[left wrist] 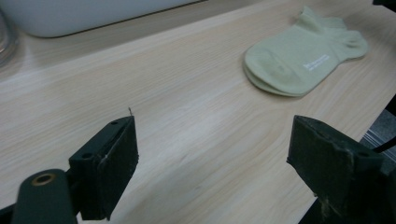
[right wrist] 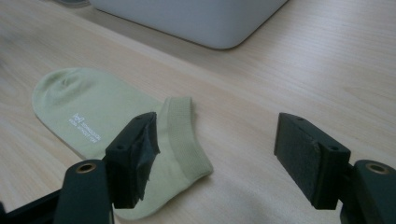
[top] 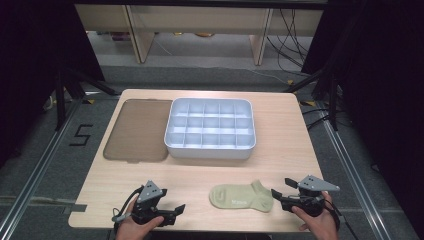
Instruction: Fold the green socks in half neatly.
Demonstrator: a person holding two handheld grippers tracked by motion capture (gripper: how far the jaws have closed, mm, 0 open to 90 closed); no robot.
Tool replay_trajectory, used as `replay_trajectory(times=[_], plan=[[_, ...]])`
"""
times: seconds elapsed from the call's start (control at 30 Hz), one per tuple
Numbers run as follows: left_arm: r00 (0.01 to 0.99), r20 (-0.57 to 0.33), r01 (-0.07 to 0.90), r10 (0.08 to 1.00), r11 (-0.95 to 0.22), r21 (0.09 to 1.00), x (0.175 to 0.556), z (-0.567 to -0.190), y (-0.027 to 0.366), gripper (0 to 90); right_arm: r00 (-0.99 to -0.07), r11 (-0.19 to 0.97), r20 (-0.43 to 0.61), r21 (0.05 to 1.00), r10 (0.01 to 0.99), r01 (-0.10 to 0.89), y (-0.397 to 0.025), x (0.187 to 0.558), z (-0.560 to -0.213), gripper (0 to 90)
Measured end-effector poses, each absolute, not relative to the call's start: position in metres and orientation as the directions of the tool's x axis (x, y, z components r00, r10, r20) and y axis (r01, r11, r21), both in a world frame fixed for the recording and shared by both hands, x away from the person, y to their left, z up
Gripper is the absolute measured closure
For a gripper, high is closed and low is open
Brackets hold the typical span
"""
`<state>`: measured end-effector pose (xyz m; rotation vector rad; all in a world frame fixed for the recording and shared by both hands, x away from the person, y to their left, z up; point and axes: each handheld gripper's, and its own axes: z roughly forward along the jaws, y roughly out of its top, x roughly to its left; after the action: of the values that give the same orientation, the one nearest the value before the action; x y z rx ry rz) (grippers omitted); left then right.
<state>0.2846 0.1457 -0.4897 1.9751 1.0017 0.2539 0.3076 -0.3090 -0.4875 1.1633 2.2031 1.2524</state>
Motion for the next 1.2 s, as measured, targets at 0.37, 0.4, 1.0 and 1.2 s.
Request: replay_trajectory(times=[0.37, 0.4, 1.0, 1.2], plan=[[0.674, -0.204, 0.573, 0.71, -0.328, 0.751, 0.309, -0.487, 0.095, 35.1, -0.58, 0.253, 0.111, 0.822, 0.807, 0.51, -0.308, 0.305, -0.486, 31.4], [0.674, -0.204, 0.573, 0.71, -0.328, 0.751, 0.309, -0.487, 0.095, 36.0, -0.58, 0.253, 0.111, 0.822, 0.807, 0.51, -0.308, 0.305, -0.486, 31.4], [0.714, -0.149, 0.561, 0.684, -0.432, 0.707, 0.331, -0.502, 0.045, 50.0, -0.601, 0.27, 0.094, 0.831, 0.794, 0.486, -0.308, 0.307, -0.487, 31.0], [0.73, -0.119, 0.546, 0.673, -0.469, 0.694, 0.332, -0.507, 0.037, 54.3, -0.603, 0.27, 0.094, 0.832, 0.792, 0.484, -0.307, 0.306, -0.487, 30.9]])
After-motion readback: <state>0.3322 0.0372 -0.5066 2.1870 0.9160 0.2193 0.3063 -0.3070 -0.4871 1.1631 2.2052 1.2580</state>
